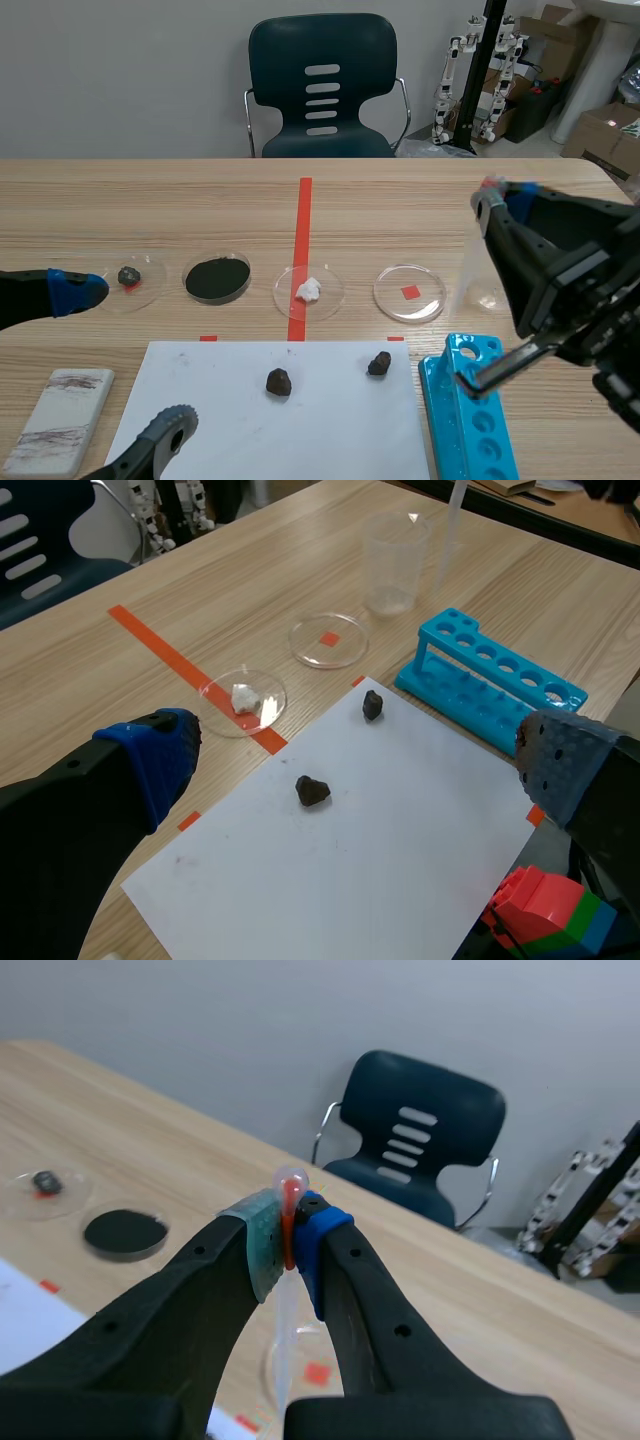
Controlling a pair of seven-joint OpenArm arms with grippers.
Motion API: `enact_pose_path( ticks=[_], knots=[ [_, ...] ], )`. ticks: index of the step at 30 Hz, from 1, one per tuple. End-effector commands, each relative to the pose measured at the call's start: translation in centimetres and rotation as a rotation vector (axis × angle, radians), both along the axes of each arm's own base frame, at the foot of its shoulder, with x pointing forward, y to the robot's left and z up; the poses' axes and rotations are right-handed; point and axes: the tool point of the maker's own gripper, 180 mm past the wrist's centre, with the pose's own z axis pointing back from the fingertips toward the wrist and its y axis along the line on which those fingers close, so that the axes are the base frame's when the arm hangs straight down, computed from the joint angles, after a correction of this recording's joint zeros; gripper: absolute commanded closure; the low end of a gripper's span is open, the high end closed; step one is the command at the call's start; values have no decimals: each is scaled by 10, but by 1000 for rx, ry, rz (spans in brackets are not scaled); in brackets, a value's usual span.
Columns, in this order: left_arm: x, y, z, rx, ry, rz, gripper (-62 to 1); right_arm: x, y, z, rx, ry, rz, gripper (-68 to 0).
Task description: Put the dropper in the beaker
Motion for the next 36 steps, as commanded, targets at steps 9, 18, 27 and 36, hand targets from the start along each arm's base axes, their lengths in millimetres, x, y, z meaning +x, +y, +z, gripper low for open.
enact_pose_path(
  ticks=[9,18,27,36],
  knots=[
    [0,-2,6,-29,-7,7,-623,46,-41,30,-5,-105,-139,-11],
    [0,-2,6,-29,-7,7,-623,84,-67,33,10,-153,-220,-11],
    [0,-2,6,-29,-7,7,-623,109,-80,1,39,-83,-251,-11],
    [0,-2,6,-29,-7,7,-623,122,-88,-47,50,33,-274,-11]
  ],
)
